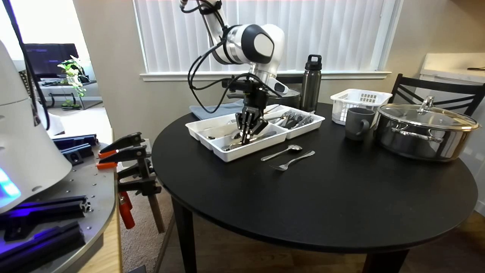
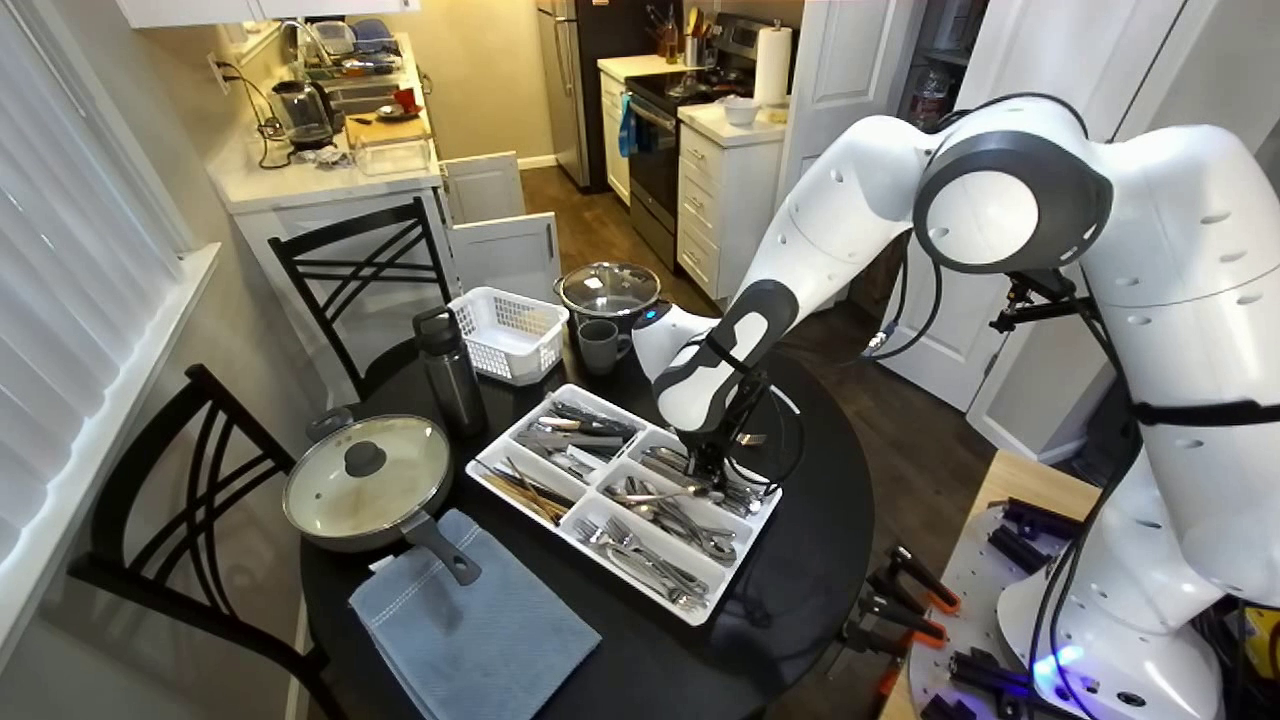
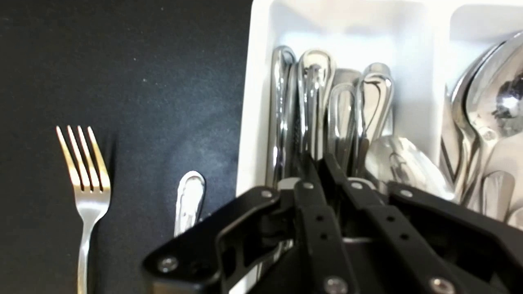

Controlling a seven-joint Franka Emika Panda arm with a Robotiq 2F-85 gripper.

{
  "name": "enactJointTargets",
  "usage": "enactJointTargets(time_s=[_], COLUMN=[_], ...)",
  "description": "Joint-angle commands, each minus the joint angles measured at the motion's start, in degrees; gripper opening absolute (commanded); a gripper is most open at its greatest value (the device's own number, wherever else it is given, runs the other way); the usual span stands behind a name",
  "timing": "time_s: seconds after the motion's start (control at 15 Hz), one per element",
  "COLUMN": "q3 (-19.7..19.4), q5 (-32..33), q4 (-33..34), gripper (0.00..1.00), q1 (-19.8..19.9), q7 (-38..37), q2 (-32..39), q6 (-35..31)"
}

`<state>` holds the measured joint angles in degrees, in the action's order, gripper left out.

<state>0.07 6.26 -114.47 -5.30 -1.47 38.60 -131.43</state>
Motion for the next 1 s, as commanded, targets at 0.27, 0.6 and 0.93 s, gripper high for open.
enactJointTargets(time_s=[0.27, 0.6, 0.93], q3=[-0.7, -2.7, -5.2], q5=[5.4, 8.9, 16.3], q4=[-7.7, -8.1, -9.3], gripper=[0.02, 0.02, 0.02], q1=[-5.1, -7.2, -6.4], q7=[-4.9, -11.1, -17.8], q2=[-11.2, -15.4, -20.2], q6=[-5.6, 0.7, 12.2])
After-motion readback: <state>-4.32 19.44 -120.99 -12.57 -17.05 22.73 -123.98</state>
